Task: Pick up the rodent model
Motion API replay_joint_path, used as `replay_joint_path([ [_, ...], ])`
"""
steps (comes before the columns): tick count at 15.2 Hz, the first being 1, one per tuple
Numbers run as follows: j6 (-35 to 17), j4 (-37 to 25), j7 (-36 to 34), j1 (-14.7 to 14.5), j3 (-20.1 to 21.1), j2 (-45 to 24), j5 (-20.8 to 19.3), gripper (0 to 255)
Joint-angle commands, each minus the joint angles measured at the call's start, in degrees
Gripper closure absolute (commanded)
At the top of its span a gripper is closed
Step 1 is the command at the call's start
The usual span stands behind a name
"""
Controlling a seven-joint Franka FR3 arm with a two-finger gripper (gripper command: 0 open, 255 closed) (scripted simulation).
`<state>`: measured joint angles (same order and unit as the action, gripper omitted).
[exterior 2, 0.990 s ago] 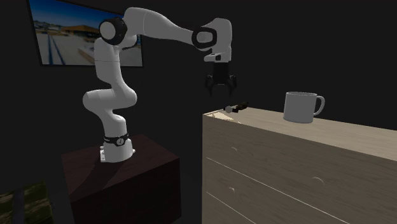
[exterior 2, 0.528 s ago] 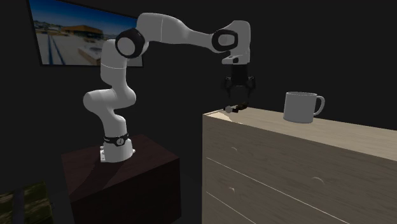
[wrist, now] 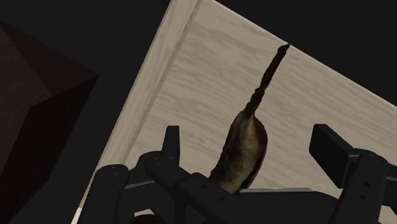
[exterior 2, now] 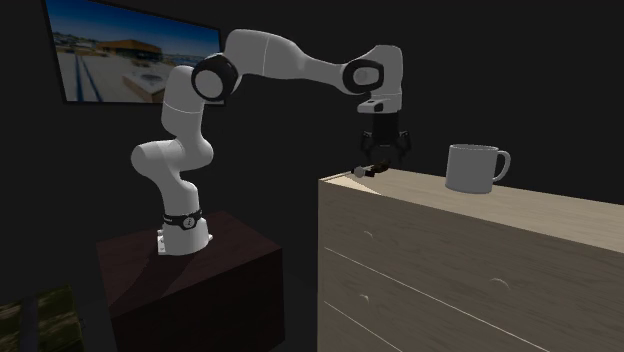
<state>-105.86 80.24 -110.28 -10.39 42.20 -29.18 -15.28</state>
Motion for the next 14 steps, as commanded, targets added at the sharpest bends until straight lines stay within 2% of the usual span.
replay_joint_path([
  [1, -1.86, 1.63, -0.12, 0.2, -0.17, -0.3, -0.25, 0],
  [3, -1.86, 1.64, -0.11, 0.21, -0.17, -0.29, -0.25, 0],
  [4, -1.82, 1.65, -0.11, 0.24, -0.15, -0.23, -0.21, 255],
  [14, -1.14, 0.97, -0.07, 0.13, -0.1, -0.21, -0.17, 255],
])
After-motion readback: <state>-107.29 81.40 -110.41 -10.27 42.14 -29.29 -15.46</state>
